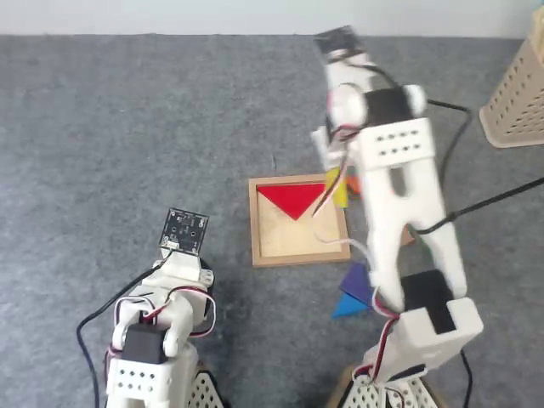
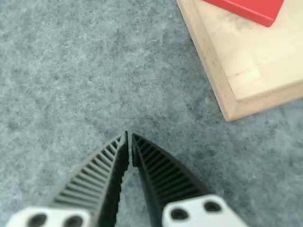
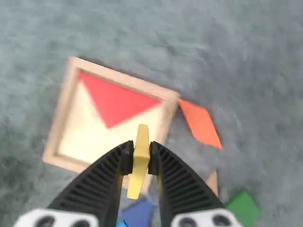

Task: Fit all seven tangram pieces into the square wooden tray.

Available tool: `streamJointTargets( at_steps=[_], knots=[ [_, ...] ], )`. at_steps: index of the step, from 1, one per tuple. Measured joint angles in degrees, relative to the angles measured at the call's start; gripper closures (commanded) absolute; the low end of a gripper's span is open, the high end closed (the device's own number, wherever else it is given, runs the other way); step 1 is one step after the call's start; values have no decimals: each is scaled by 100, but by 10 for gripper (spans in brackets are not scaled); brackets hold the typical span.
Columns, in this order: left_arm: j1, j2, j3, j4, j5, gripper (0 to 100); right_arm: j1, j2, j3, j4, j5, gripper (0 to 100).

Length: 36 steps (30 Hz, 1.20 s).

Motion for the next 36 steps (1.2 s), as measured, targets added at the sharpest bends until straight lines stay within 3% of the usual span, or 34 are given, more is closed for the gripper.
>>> streamJointTargets(
  at_steps=[7,15,23,36],
  knots=[
    [0,0,0,0,0,988,-352,-316,985,-1108,0,992],
    [0,0,0,0,0,988,-413,-2374,3877,-3121,0,993],
    [-9,0,0,0,0,988,-932,-2549,6286,-5354,791,993],
    [-9,0,0,0,0,988,-1670,-2655,6945,-5442,1284,989]
  ],
)
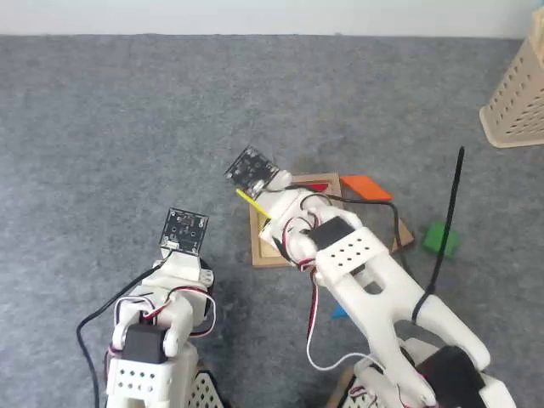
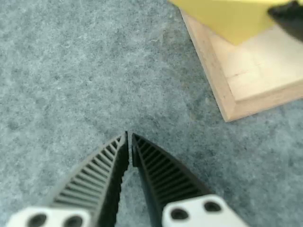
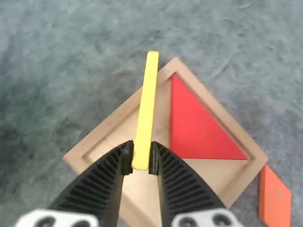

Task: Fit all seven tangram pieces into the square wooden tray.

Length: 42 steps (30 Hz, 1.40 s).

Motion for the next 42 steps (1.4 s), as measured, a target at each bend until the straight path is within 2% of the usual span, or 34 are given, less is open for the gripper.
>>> streamJointTargets(
  at_steps=[10,16,23,32,42],
  knots=[
    [0,0,0,0,0,988,-105,-35,26,413,246,992],
    [0,0,0,0,0,988,747,-26,-141,721,26,992],
    [9,0,0,0,0,988,1723,-26,-1556,2224,-79,992],
    [0,0,0,0,0,988,1732,0,-1732,2567,-62,992],
    [0,0,0,0,0,988,1618,958,-1741,2514,-18,988]
  ],
)
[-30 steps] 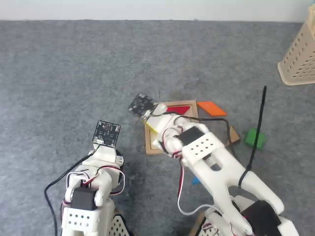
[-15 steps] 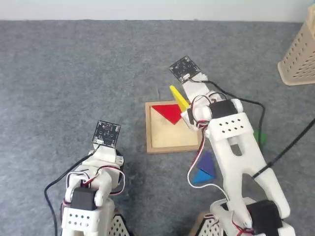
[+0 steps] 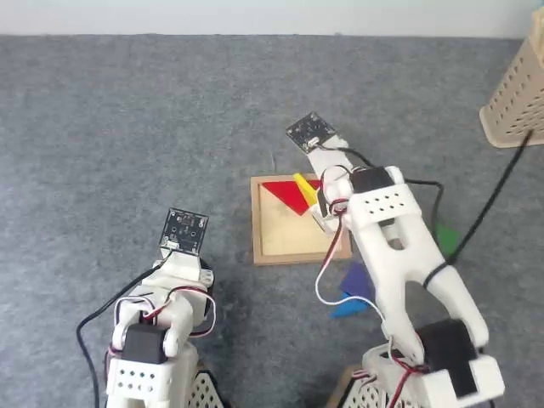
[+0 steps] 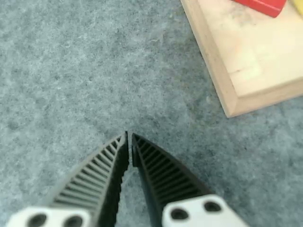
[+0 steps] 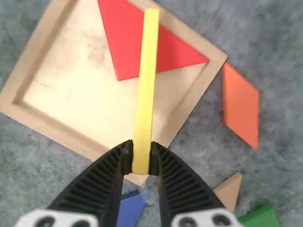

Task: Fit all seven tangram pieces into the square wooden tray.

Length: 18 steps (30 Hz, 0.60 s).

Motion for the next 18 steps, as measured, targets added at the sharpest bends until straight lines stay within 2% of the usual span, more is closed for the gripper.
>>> streamJointTargets(
  at_steps=[3,9,18],
  knots=[
    [9,0,0,0,0,988,-264,176,-9,0,0,977],
    [0,0,0,0,0,988,-554,431,-9,0,0,842],
    [0,0,0,0,0,988,-615,431,-114,0,9,840]
  ],
)
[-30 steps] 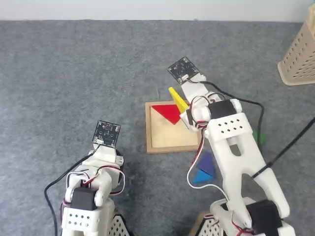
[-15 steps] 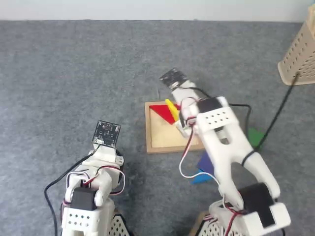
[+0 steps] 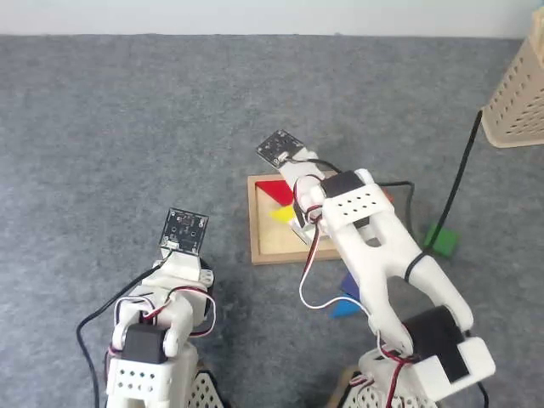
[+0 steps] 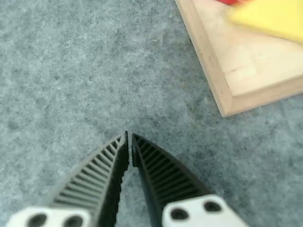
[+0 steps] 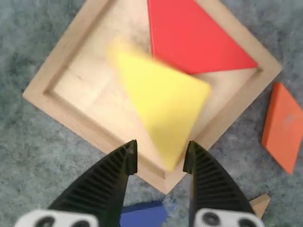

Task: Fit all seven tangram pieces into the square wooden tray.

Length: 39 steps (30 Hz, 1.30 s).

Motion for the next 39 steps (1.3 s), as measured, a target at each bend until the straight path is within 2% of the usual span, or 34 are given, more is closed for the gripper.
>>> streamJointTargets(
  at_steps=[4,9,16,22,26,29,33,39],
  knots=[
    [0,0,0,0,0,988,0,0,-79,0,0,846],
    [9,0,0,0,0,988,149,0,-79,-79,0,996],
    [0,0,0,0,0,988,1046,79,-79,-580,-18,962],
    [18,0,0,0,0,988,1055,712,-105,-730,-9,931],
    [0,0,0,0,0,988,651,738,-615,-352,-18,794],
    [9,0,0,0,0,988,132,738,-958,44,-9,731],
    [9,0,0,0,0,988,-431,1099,-1125,53,123,713],
    [0,0,0,0,0,988,-290,1996,-1442,-53,158,712]
  ],
)
